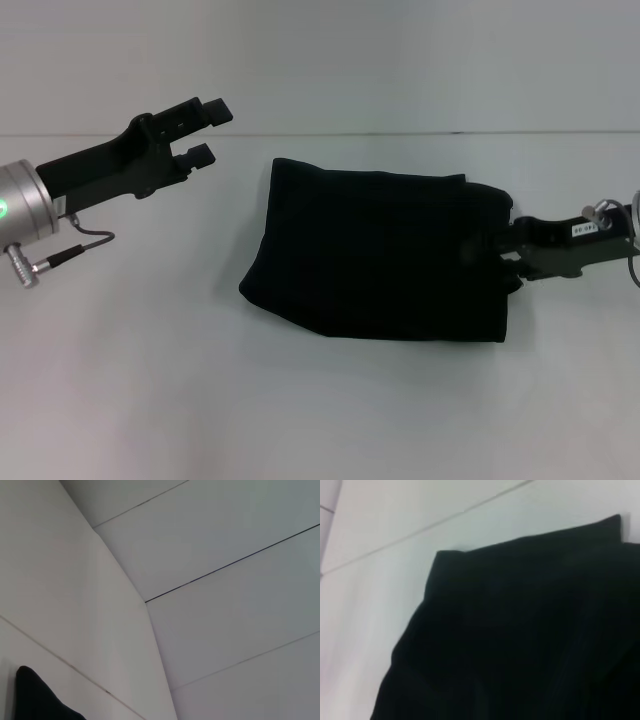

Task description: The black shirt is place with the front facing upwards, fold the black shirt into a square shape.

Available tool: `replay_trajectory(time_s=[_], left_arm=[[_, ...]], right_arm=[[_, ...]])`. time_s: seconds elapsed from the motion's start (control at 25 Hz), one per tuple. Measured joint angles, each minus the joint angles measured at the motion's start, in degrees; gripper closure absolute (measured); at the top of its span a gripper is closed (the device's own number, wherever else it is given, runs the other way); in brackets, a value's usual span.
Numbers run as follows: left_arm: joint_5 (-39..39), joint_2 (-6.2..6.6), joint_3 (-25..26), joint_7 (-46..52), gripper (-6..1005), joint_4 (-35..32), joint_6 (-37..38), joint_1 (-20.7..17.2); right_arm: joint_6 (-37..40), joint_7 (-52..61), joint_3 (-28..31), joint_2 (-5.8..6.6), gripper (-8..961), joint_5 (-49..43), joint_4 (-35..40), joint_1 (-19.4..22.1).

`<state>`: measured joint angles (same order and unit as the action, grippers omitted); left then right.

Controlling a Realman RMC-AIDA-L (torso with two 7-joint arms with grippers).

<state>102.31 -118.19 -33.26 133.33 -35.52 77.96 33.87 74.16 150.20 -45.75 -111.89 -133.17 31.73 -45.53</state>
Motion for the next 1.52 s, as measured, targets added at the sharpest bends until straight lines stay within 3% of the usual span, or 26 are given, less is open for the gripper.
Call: replay_trajectory(time_s=[0.64,1.52], left_arm=[[0.0,-0.02,0.0,0.0,156,0.0,-0.4,0.0],[0.0,0.07,0.0,0.0,157,0.0,-1.3,0.1]], right_arm=[[0.6,0.0,1.1,-0.12,284,-0.2,-0.1,0.2],[-2.6,-0.7,0.8,-1.53,285,0.4,-0.7,-0.4]])
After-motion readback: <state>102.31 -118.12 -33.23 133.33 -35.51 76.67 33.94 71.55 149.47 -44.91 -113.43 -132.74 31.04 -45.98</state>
